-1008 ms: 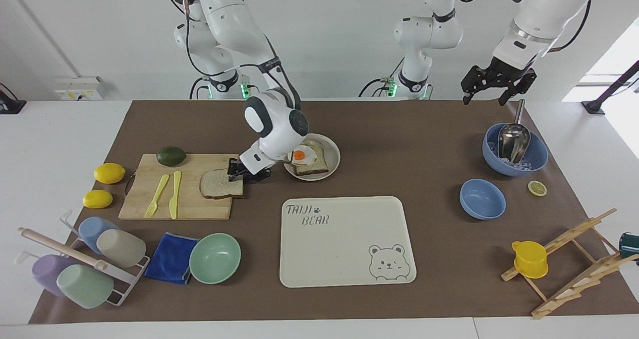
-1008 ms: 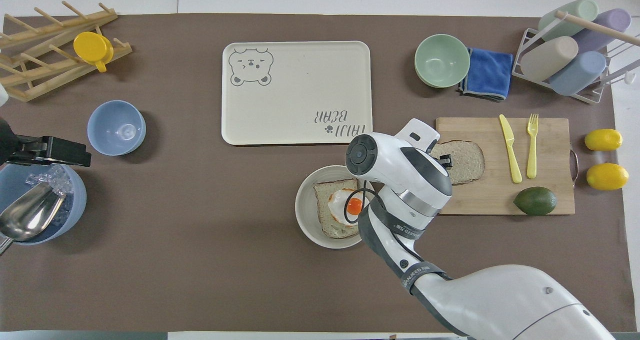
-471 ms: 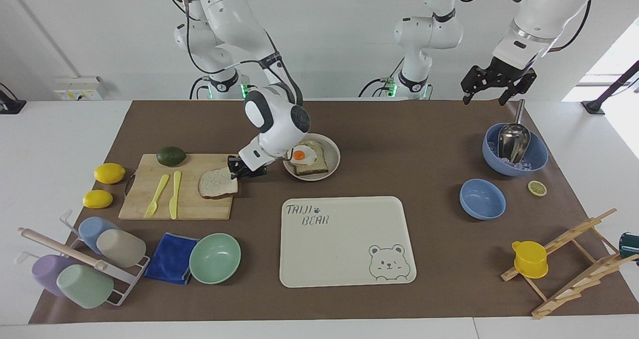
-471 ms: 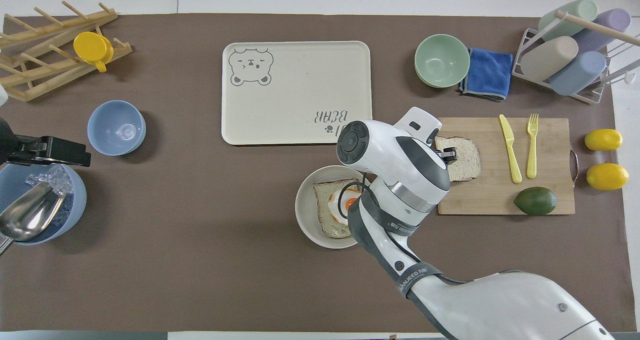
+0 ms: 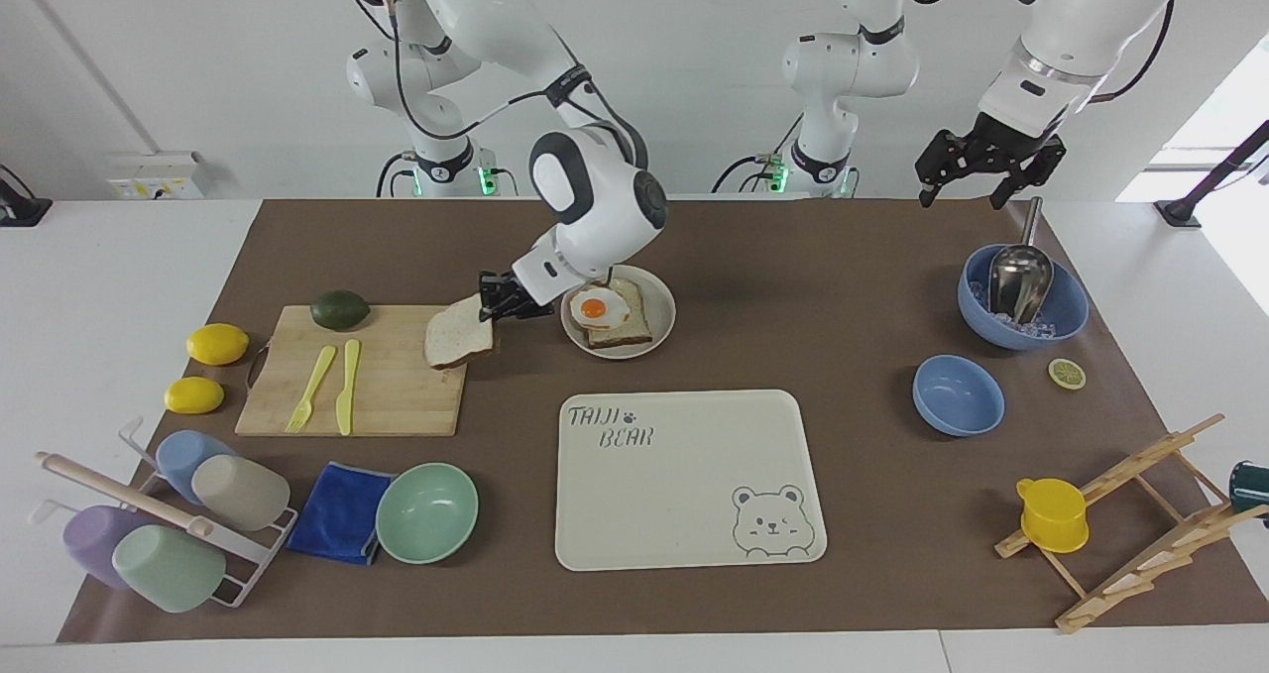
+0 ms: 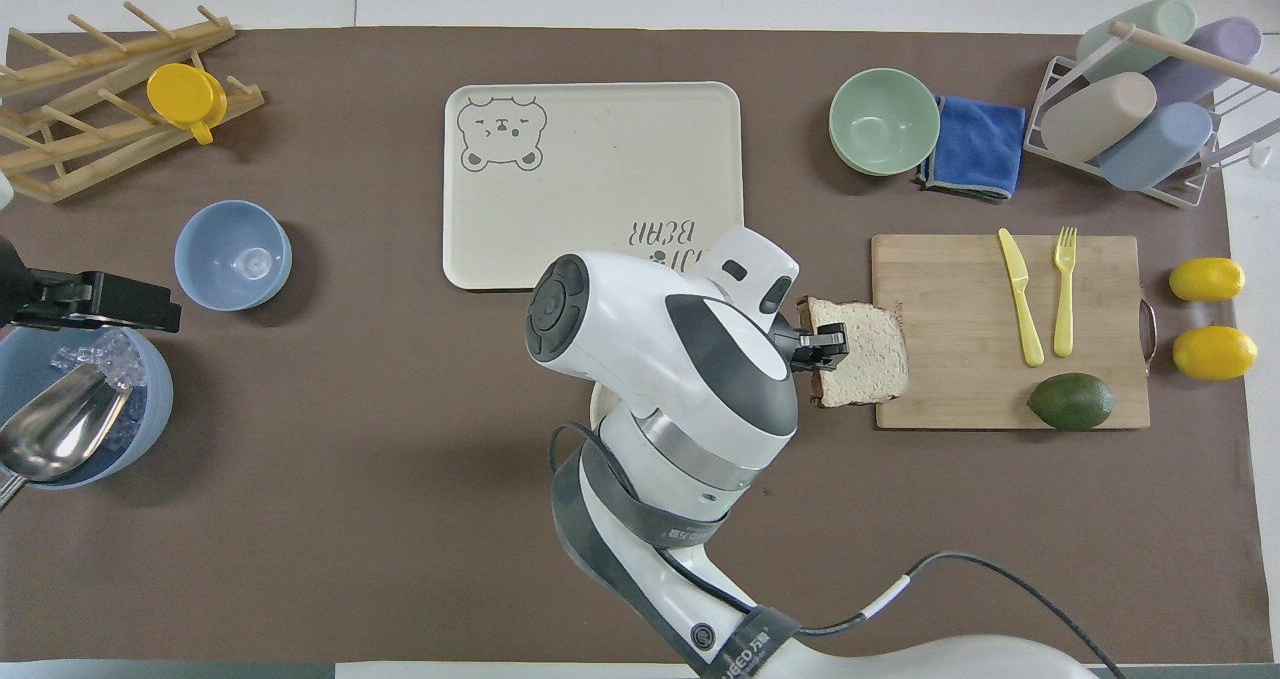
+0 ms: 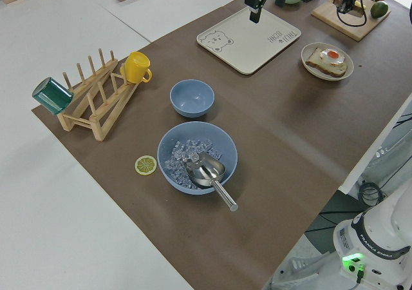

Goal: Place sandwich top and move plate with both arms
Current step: 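Carry the bread slice with the right gripper over the egg plate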

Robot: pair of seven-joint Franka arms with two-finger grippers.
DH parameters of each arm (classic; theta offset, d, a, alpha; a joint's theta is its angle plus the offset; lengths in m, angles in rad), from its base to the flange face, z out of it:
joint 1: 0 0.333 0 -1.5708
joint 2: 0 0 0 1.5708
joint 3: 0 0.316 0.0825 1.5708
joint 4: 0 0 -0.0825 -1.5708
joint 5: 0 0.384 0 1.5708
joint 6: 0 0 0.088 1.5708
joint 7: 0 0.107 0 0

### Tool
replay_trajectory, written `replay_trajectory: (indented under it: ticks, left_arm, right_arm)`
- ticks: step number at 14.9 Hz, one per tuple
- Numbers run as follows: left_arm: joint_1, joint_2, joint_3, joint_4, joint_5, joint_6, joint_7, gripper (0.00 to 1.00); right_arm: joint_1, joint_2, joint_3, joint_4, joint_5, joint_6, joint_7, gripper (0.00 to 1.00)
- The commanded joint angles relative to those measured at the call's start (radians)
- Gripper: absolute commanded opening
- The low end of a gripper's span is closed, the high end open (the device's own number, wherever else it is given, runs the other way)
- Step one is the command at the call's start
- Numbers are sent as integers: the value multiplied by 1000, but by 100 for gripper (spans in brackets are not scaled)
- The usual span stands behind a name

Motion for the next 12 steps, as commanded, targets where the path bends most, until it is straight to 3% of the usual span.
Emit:
replay_trajectory:
  ticks: [1, 5, 10, 12]
  left_arm:
    - [11, -11, -4, 0, 3, 7, 4, 100]
    - [17, -13, -4, -1, 3, 4, 1, 100]
    - [26, -14, -4, -1, 3, 2, 1, 100]
    - [28, -14, -4, -1, 3, 4, 3, 100]
  right_arm:
    - [4, -11, 46, 31, 13, -33, -9, 0]
    - [44, 2, 68, 8, 109, 146, 152, 0]
    - [74, 15, 74, -74, 115, 217, 188, 0]
    - [74, 15, 74, -116, 121, 296, 212, 0]
